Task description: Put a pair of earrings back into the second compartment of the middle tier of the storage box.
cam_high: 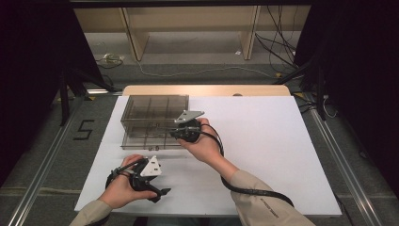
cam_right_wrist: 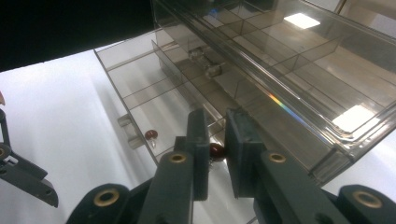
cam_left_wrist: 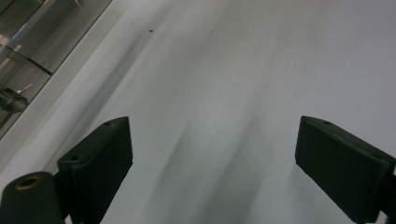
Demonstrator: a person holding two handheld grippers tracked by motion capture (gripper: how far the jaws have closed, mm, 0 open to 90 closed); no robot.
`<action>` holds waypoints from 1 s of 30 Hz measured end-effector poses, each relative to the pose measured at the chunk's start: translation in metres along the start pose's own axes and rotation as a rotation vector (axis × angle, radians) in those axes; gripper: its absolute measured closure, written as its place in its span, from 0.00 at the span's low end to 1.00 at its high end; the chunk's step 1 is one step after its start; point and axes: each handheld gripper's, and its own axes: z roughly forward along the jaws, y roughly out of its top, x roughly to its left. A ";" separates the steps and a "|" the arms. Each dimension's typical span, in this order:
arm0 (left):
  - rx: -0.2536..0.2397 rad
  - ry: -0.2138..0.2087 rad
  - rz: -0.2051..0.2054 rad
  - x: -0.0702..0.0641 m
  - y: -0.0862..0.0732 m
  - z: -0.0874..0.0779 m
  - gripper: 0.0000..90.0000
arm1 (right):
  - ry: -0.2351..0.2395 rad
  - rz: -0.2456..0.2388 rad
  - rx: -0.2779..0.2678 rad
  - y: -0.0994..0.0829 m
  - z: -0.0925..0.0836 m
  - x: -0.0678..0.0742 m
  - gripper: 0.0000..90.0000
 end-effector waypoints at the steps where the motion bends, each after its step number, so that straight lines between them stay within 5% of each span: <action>1: 0.000 0.000 0.000 0.000 0.000 0.000 0.12 | 0.001 -0.002 0.001 0.000 0.000 0.000 0.89; 30: 0.002 -0.001 0.002 0.000 0.000 -0.001 0.12 | 0.016 -0.010 0.013 0.005 0.012 0.007 0.89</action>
